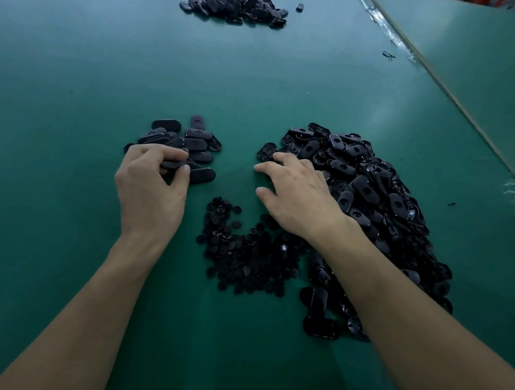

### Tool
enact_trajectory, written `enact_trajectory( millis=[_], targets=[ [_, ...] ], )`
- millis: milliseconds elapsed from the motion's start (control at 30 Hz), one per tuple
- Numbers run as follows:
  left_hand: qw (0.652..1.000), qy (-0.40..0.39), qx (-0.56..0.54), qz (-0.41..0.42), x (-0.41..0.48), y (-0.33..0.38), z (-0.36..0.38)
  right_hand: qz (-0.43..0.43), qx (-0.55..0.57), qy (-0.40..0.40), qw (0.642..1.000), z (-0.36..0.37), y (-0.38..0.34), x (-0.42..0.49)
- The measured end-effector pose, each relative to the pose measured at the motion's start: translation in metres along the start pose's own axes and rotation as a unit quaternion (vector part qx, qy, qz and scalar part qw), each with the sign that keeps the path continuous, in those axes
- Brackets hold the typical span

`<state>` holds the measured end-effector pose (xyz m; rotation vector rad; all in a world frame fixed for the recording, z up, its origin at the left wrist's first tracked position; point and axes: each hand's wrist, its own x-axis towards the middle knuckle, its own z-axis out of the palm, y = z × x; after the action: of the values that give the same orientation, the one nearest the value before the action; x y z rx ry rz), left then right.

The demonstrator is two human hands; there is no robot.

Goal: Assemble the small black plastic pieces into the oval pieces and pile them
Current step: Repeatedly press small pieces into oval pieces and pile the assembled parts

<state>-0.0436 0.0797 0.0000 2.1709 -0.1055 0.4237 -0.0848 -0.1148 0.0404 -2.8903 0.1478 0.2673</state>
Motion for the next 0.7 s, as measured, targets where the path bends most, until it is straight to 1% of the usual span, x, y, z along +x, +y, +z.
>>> enact_trajectory(
  millis=[100, 233, 300, 400, 500, 567, 633, 700],
  targets=[
    [1.000, -0.007, 0.021, -0.022, -0.001, 0.001, 0.000, -0.012, 0.007, 0.027, 1.000, -0.003, 0.002, -0.002],
    [0.998, -0.010, 0.047, -0.036, -0.002, 0.003, 0.001, -0.011, 0.026, 0.038, 0.999, -0.005, 0.002, -0.007],
    [0.998, -0.007, 0.050, -0.027, -0.003, 0.003, 0.002, -0.030, 0.043, 0.031, 0.998, -0.005, -0.001, -0.010],
    [0.999, -0.002, 0.032, -0.004, -0.004, 0.004, 0.002, -0.067, 0.064, -0.009, 0.996, -0.005, -0.006, -0.012],
    [1.000, 0.002, 0.012, 0.029, -0.005, 0.005, 0.003, -0.074, 0.018, 0.017, 0.997, -0.003, -0.008, -0.013],
    [0.999, -0.001, 0.006, 0.041, -0.005, 0.005, 0.004, -0.079, 0.013, 0.032, 0.996, -0.001, -0.009, -0.014],
    [0.999, -0.007, 0.000, 0.046, -0.006, 0.005, 0.004, -0.095, 0.025, 0.028, 0.995, -0.001, -0.011, -0.015],
    [0.999, -0.009, -0.007, 0.049, -0.006, 0.005, 0.004, -0.113, 0.041, 0.001, 0.993, -0.001, -0.015, -0.016]
  ],
)
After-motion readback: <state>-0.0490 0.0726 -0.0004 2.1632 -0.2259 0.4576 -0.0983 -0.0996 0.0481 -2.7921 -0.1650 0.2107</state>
